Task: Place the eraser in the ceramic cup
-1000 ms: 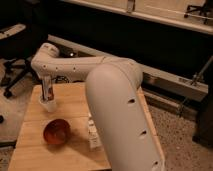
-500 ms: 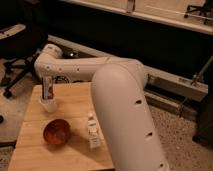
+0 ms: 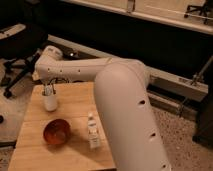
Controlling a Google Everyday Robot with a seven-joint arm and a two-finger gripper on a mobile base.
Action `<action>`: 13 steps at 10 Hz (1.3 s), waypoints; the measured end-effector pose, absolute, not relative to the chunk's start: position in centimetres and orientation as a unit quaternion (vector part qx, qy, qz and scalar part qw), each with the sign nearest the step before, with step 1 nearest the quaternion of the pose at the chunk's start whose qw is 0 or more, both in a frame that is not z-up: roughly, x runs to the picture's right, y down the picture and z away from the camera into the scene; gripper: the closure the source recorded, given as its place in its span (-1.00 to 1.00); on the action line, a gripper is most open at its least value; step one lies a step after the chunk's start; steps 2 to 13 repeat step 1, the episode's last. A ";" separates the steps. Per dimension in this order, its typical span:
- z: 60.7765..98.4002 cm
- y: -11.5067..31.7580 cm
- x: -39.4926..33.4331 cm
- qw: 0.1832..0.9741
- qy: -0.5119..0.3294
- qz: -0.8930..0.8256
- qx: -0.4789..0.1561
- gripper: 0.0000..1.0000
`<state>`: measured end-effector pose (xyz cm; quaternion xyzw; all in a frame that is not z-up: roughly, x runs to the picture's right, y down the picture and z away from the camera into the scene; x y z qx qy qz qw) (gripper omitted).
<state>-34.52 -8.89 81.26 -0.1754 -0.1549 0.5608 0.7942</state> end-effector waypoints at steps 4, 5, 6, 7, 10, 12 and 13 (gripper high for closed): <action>81.2 -8.9 -34.6 0.794 -0.155 0.561 -0.176 -0.60; 81.2 -8.9 -34.6 0.794 -0.155 0.561 -0.176 -0.60; 81.2 -8.9 -34.6 0.794 -0.155 0.561 -0.176 -0.60; 81.2 -8.9 -34.6 0.794 -0.155 0.561 -0.176 -0.60; 81.2 -8.9 -34.6 0.794 -0.155 0.561 -0.176 -0.60; 81.2 -8.9 -34.6 0.794 -0.155 0.561 -0.176 -0.60; 81.2 -8.9 -34.6 0.794 -0.155 0.561 -0.176 -0.60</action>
